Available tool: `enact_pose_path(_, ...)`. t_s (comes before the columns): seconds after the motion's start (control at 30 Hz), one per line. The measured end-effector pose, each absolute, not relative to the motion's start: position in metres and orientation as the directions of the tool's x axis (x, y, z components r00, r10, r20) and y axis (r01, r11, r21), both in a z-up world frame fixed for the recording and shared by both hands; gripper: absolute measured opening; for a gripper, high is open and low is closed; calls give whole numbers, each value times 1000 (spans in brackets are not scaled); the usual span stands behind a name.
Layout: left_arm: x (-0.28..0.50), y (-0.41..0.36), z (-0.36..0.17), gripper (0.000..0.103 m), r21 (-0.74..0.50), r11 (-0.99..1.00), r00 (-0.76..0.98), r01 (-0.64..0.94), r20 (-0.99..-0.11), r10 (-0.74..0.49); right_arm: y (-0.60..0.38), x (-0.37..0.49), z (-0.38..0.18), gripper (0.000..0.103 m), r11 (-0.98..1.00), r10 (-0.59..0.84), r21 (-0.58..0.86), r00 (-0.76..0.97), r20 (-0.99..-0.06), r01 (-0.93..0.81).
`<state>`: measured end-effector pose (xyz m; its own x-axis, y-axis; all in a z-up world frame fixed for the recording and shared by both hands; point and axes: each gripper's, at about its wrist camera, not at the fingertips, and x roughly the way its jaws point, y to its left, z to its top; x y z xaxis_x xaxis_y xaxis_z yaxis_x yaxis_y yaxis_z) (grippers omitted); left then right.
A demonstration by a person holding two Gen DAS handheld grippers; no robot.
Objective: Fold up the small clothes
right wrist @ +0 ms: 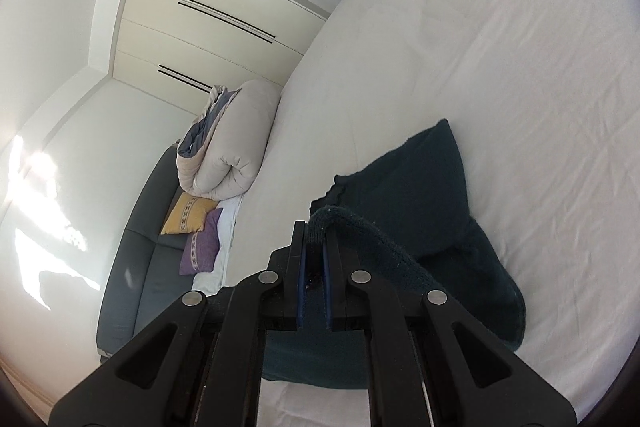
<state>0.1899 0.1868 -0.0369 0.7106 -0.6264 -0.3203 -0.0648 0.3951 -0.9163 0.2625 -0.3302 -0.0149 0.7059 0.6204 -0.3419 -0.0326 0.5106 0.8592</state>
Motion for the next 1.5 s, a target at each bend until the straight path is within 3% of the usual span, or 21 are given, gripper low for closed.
enact_pose_path(0.2,258,179,-59,5,-892,434,696,-126,-391,-602,-315,346,-21,6,568,583,823,704,-406,5)
enact_pose_path(0.6,322,178,-122,6,-850,465,658,-246,-499,-564,-314,459,-105,6,621,505,759,641,-578,196)
enact_pose_path(0.63,323,179,-126,15,-856,448,657,-258,-495,-569,-313,463,-112,8,627,499,748,625,-601,218)
enact_pose_path(0.67,321,183,-130,38,-868,420,670,-264,-478,-568,-312,462,-119,14,631,494,742,619,-610,228)
enact_pose_path(0.7,319,185,-128,52,-874,409,685,-263,-467,-559,-311,465,-121,31,634,488,739,624,-610,227)
enact_pose_path(0.73,315,190,-125,72,-871,413,701,-266,-469,-537,-310,463,-123,45,638,479,738,636,-604,220)
enact_pose_path(0.77,312,194,-121,75,-867,422,717,-263,-469,-516,-310,461,-124,77,641,467,737,653,-596,215)
enact_pose_path(0.8,309,196,-117,75,-870,427,726,-247,-458,-514,-311,453,-121,84,644,442,733,676,-590,219)
enact_pose_path(1.03,274,174,-89,75,-821,544,729,-172,-477,-491,-310,418,-94,84,682,395,706,716,-576,191)
enact_pose_path(1.23,260,117,-71,75,-729,681,723,-74,-509,-467,-268,375,-75,84,792,371,602,703,-607,102)
enact_pose_path(1.37,263,89,-71,75,-652,758,710,-31,-548,-442,-219,354,-69,83,796,486,601,665,-567,-70)
enact_pose_path(1.5,284,65,-78,69,-484,874,697,-32,-638,-328,-166,353,-78,81,706,647,682,567,-510,-191)
